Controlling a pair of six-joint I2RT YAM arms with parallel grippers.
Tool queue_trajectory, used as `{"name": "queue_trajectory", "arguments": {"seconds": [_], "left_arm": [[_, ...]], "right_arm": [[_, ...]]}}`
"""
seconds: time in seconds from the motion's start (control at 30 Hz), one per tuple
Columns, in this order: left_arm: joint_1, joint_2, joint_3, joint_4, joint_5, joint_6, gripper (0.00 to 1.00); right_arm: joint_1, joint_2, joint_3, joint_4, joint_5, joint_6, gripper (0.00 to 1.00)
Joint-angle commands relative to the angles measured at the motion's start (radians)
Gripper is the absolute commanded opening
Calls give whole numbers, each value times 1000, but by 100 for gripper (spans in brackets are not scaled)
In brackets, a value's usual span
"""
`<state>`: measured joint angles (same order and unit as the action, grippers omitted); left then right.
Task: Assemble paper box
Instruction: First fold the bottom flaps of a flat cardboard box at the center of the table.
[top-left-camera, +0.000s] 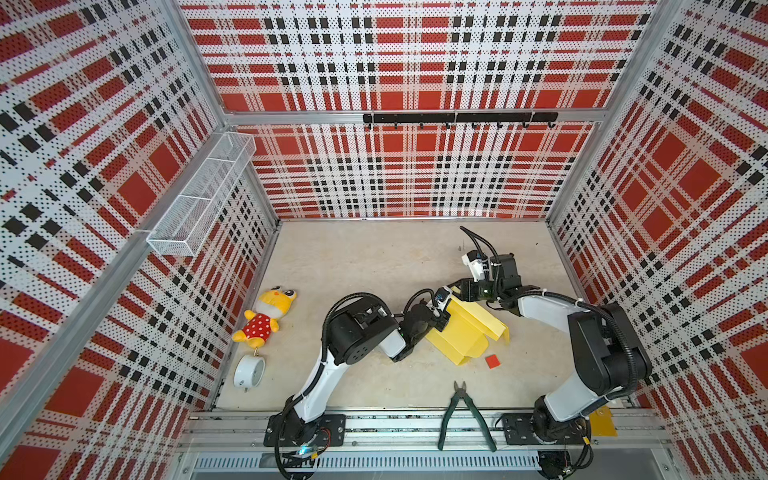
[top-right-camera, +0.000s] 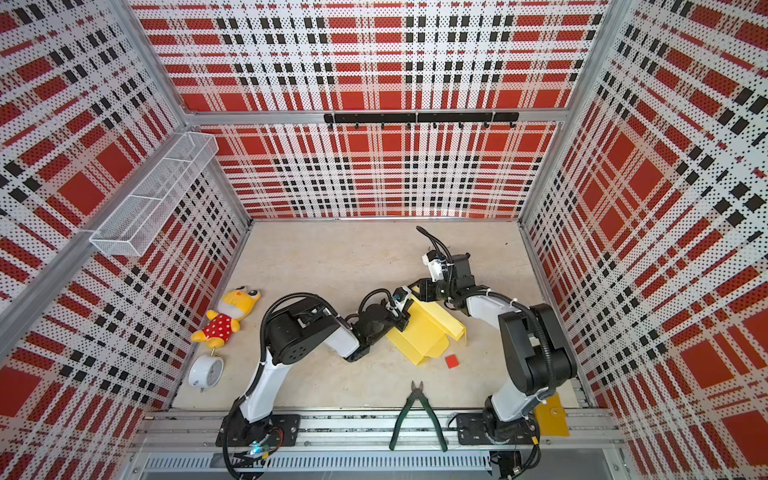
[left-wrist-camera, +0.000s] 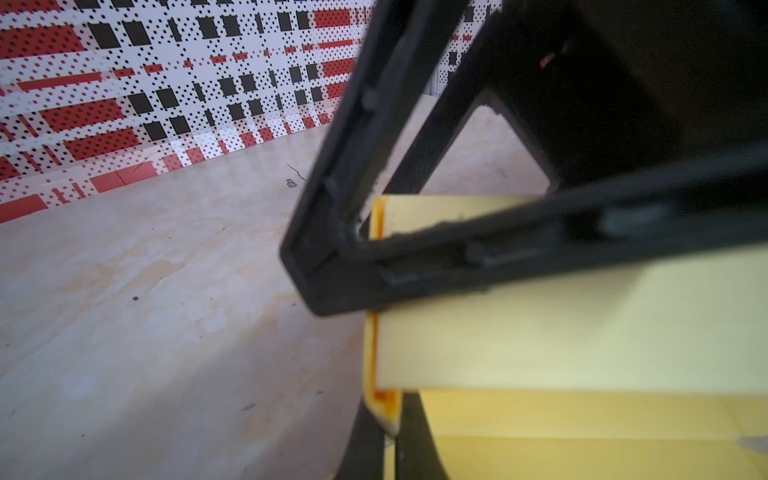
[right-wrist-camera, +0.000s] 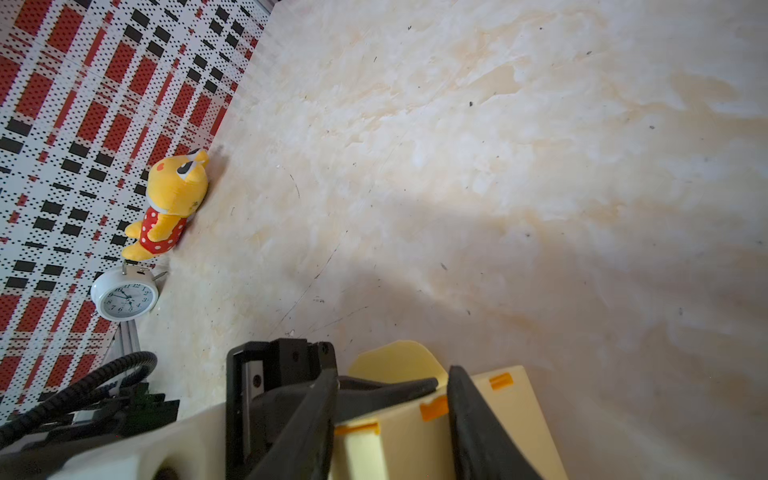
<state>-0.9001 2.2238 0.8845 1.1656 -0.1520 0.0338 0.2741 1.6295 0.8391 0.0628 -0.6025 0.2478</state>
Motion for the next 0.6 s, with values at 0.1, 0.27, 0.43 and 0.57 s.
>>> {"name": "queue_trajectory", "arguments": {"seconds": [0.1, 0.27, 0.43, 0.57], "left_arm": [[-14, -48, 19, 64, -28, -6, 25], [-15, -68, 14, 71, -31, -11, 20], [-14, -75, 17, 63, -26, -17, 0], [-12, -78, 10, 69, -28, -17, 0]], "right_arm": [[6, 0, -44, -26, -5, 1, 44], [6, 0, -47, -21, -8, 2, 43], [5, 13, -41, -19, -22, 2, 43], [7, 16, -29, -22, -39, 4, 43]]}}
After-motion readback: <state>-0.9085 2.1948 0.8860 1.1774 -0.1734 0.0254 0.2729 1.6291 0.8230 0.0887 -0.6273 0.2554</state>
